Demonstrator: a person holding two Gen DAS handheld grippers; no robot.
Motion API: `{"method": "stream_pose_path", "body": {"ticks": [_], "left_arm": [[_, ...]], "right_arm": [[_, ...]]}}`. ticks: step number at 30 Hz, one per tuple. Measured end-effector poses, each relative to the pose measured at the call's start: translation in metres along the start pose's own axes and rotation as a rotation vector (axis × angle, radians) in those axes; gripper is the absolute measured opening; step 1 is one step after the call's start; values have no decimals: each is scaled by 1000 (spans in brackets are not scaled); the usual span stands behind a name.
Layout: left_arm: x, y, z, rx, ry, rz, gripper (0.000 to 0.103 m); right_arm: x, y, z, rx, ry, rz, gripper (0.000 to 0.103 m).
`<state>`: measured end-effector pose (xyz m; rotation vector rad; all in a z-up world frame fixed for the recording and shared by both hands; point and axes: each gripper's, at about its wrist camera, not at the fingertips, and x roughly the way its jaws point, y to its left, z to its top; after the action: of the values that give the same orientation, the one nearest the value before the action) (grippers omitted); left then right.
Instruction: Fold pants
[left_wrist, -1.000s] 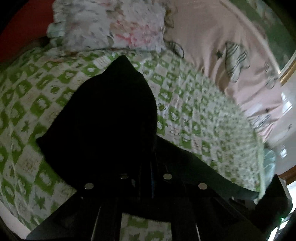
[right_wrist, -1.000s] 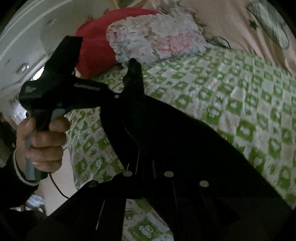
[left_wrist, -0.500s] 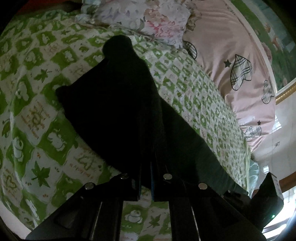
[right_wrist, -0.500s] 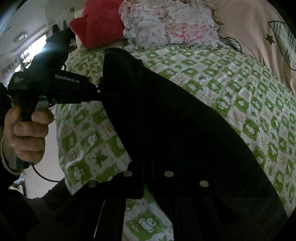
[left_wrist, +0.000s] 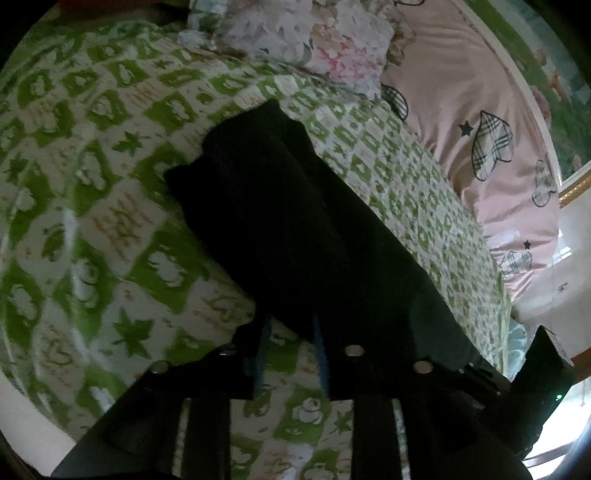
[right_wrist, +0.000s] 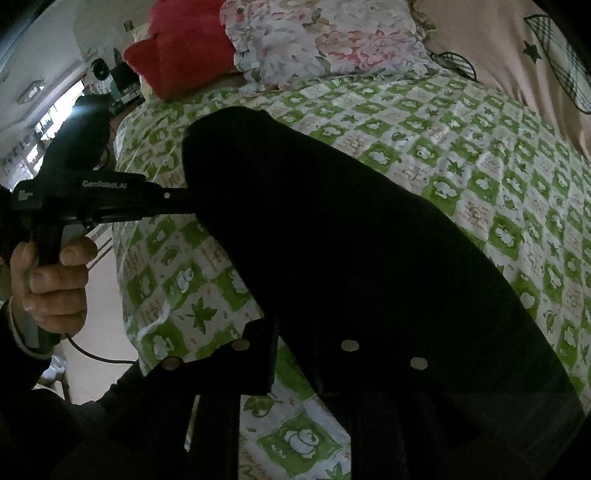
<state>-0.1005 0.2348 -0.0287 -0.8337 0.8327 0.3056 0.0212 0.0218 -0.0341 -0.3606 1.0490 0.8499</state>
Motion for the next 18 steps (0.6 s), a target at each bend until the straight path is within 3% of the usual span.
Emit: {"method": "stream_pose_path", "body": {"ticks": [2, 4, 5, 10, 12, 18], "left_arm": [[-5, 4, 1, -7, -8, 7, 39], [-8, 9, 2, -18, -10, 11, 41], [-9, 11, 3, -23, -9, 10, 41], [-11, 20, 5, -55, 7, 8, 43], [-12, 21, 7, -57, 9, 9, 51], [-15, 24, 13, -70, 13, 16, 55]], "right_arm": [[-2, -1, 1, 15, -8, 12, 26], [-6, -2, 2, 29, -27, 27, 49], [-9, -2, 3, 36, -47, 32, 51], [-19, -1, 7, 52, -79, 67, 52], [-22, -1, 9, 49, -86, 70, 52], [-25, -7, 19, 60, -98, 77, 52]]}}
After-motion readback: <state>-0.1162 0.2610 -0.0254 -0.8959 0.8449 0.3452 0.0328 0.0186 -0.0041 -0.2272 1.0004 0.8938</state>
